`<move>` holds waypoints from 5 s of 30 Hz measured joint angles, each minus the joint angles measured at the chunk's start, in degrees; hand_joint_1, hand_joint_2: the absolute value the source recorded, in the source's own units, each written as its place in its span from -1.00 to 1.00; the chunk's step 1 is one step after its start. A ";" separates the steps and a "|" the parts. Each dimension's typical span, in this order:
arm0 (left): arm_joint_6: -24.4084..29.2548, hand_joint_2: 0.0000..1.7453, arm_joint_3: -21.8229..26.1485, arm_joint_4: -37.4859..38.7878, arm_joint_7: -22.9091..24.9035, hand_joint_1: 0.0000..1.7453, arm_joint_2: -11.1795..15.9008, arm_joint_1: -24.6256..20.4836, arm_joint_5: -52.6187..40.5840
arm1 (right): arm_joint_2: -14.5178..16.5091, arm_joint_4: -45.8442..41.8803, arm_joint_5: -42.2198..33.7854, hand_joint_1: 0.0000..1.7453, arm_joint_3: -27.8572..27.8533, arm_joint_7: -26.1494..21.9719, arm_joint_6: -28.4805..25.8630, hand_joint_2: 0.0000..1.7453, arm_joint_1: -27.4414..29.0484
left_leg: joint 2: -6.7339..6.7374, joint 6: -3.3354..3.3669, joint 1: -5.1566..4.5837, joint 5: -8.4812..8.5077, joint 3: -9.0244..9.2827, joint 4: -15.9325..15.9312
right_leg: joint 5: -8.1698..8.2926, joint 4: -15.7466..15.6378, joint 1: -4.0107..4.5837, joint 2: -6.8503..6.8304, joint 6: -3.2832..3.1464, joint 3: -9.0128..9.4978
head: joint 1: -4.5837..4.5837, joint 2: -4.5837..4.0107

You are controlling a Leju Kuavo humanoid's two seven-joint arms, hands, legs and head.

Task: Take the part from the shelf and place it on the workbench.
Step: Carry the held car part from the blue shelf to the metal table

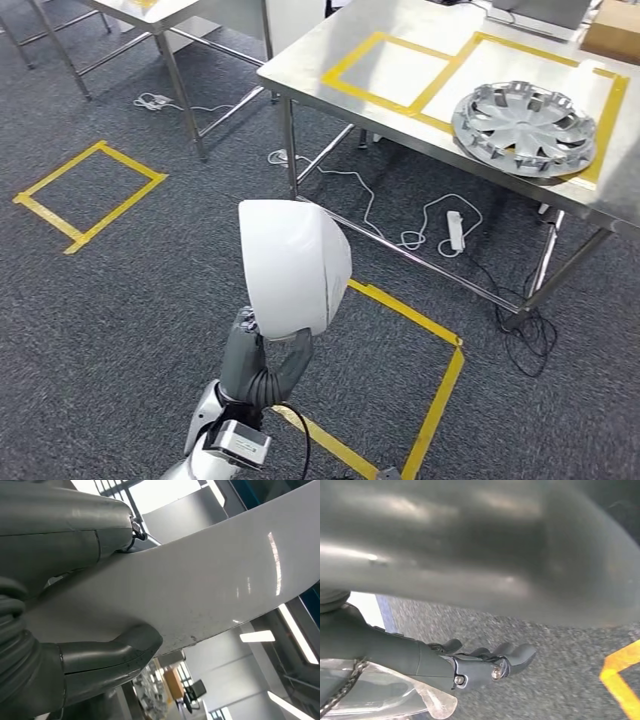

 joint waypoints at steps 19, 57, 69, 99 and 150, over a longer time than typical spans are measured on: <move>-1.38 1.00 0.09 -0.04 -0.11 1.00 0.22 0.17 2.16 | -0.13 -0.01 0.08 -1.00 -0.23 -0.10 0.13 -1.00 0.29 | -1.26 -1.06 -0.32 -0.16 -5.70 9.90 | 3.80 -15.14 0.50 1.08 -3.42 11.69 | -0.10 0.00; -1.84 1.00 0.37 -0.32 -0.60 1.00 0.16 0.55 2.66 | 0.10 0.11 0.85 -1.00 -0.90 -0.46 0.85 -1.00 0.65 | -2.22 -0.12 -0.98 4.67 -8.31 3.12 | -3.95 -15.33 0.00 0.73 -0.85 18.20 | -0.26 -0.01; -1.97 1.00 0.35 -0.33 -0.62 1.00 0.13 0.58 2.64 | -0.19 0.05 1.05 -1.00 -0.90 -0.52 0.86 -1.00 0.04 | -2.38 -0.21 -1.12 0.24 -2.92 2.69 | 4.04 -14.20 1.10 -0.17 -2.36 9.35 | -0.37 -0.01; -2.36 1.00 0.36 -0.44 -0.85 1.00 0.17 0.56 3.00 | -0.07 0.00 1.46 -1.00 -0.91 -1.07 0.99 -1.00 0.11 | -2.12 -1.49 0.12 -1.66 -0.91 2.13 | 5.12 -14.00 -0.31 -0.47 -0.53 8.39 | -0.48 -0.01; -2.19 1.00 0.31 -0.53 -0.71 1.00 0.21 0.54 1.96 | 0.22 -0.02 1.27 -1.00 -1.26 -1.37 1.58 -1.00 0.04 | -1.41 0.65 -0.66 0.66 -1.87 0.85 | 0.60 -10.02 0.62 -0.52 -1.04 8.04 | -0.26 -0.01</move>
